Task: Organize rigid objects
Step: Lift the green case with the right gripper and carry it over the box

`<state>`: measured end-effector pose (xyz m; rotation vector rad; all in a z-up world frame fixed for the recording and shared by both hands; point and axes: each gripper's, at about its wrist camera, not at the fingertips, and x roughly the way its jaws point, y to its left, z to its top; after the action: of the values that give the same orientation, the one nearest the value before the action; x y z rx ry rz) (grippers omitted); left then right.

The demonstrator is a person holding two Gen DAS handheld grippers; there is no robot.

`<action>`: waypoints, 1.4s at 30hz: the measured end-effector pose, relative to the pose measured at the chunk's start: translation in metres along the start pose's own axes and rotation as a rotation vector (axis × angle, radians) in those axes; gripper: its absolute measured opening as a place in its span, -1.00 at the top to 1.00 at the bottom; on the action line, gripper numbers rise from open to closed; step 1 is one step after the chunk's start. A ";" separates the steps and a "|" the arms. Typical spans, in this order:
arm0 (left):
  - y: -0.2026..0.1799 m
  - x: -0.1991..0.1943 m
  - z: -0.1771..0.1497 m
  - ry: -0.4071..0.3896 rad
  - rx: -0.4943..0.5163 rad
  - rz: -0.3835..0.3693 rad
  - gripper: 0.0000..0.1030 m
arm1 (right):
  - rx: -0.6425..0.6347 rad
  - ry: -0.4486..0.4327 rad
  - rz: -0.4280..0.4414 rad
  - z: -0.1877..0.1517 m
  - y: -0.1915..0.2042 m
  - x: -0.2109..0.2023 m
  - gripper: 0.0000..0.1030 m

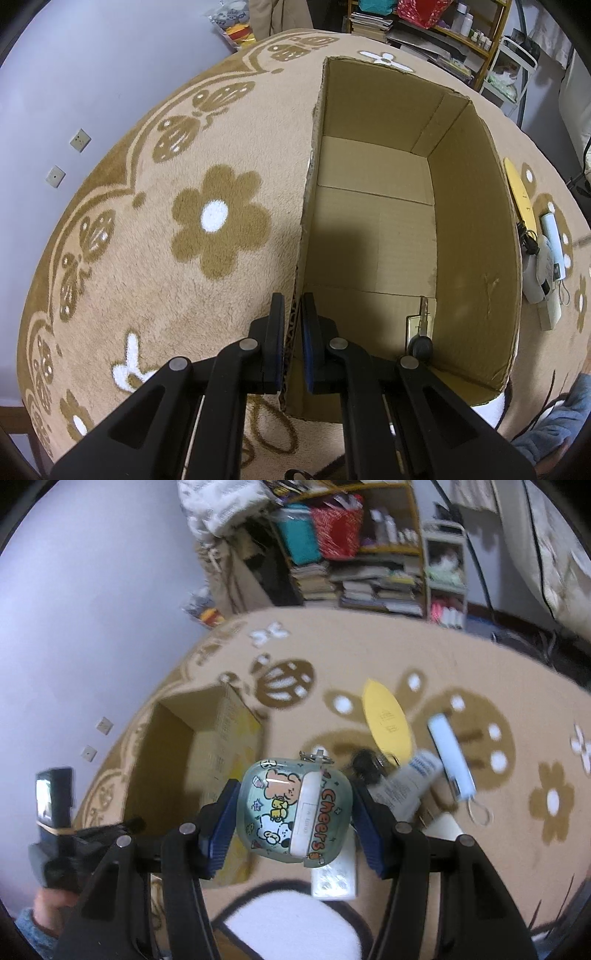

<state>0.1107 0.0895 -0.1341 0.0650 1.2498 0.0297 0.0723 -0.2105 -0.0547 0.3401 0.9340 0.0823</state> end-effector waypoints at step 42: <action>-0.002 0.001 -0.001 -0.005 0.021 -0.008 0.87 | -0.030 0.259 0.149 -0.005 0.115 0.122 -0.23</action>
<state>0.1103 0.0872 -0.1358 0.0781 1.2454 0.0096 0.1495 -0.0747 -0.1145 0.3762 1.1611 0.2817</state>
